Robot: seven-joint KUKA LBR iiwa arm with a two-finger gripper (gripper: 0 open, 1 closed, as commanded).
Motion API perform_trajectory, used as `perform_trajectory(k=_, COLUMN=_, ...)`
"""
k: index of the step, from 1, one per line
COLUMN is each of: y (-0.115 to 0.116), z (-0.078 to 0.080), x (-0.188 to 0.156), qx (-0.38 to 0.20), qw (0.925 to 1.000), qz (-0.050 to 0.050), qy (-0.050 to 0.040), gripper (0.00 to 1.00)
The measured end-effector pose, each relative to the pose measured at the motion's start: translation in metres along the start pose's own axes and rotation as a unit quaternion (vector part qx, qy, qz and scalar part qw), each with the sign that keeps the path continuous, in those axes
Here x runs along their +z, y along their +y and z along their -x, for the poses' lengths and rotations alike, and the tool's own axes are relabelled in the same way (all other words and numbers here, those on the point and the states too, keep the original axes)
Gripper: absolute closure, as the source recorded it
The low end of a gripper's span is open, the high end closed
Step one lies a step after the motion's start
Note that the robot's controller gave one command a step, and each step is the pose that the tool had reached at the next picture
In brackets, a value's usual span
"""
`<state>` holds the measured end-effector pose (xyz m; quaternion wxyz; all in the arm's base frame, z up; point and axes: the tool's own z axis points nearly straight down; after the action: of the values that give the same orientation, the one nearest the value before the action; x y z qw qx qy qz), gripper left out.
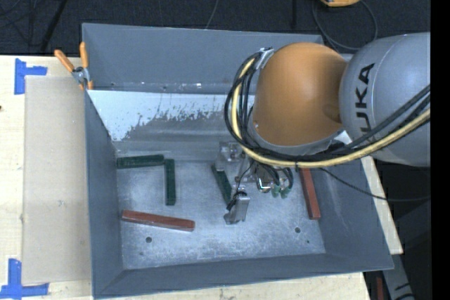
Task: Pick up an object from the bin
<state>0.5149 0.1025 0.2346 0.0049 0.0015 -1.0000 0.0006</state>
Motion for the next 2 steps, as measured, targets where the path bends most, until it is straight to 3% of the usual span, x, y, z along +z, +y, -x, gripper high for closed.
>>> perform_trajectory(k=1, y=0.1235, z=0.0058, x=0.1696, qx=-0.03, qw=0.9995, qz=0.0, qy=-0.0006, gripper=0.0)
perform_trajectory(k=2, y=0.1228, z=0.0056, x=0.1704, qx=-0.029, qw=0.9996, qz=0.0, qy=-0.0032, gripper=0.0)
